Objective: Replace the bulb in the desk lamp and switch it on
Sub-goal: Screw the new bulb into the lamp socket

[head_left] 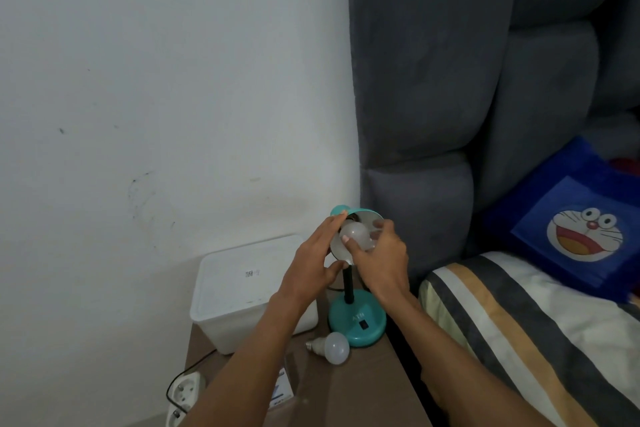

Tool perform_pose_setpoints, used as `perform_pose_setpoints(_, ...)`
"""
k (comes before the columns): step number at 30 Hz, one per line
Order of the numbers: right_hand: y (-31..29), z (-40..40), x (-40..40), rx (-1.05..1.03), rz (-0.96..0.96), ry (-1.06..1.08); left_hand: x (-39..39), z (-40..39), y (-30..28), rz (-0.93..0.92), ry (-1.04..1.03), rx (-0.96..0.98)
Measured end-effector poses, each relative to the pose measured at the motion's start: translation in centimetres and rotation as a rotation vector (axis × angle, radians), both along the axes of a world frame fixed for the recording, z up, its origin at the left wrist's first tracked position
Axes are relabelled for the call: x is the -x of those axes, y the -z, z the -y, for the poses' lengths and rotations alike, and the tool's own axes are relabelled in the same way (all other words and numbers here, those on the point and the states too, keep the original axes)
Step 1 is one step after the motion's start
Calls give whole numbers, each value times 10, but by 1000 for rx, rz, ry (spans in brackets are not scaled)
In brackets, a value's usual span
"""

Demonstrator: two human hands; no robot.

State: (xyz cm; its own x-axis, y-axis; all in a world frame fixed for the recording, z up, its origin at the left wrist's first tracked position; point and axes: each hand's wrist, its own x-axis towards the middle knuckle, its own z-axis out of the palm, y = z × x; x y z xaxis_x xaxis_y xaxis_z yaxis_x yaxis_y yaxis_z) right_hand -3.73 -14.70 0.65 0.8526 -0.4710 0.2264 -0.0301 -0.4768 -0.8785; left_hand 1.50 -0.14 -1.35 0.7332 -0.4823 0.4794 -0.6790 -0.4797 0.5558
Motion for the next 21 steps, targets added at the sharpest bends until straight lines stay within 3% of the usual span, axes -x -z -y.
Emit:
perform_pose_setpoints(7, -3, -1, -2, 197, -5, -92, 1, 0, 1, -2, -11, 9)
perform_pose_setpoints(16, -3, -1, -5, -11, -90, -46, -2, 2, 4, 0, -17, -22)
perform_pose_setpoints(21, -13, -1, 5, 71, -82, 34, 3, 0, -2, -23, -7, -34)
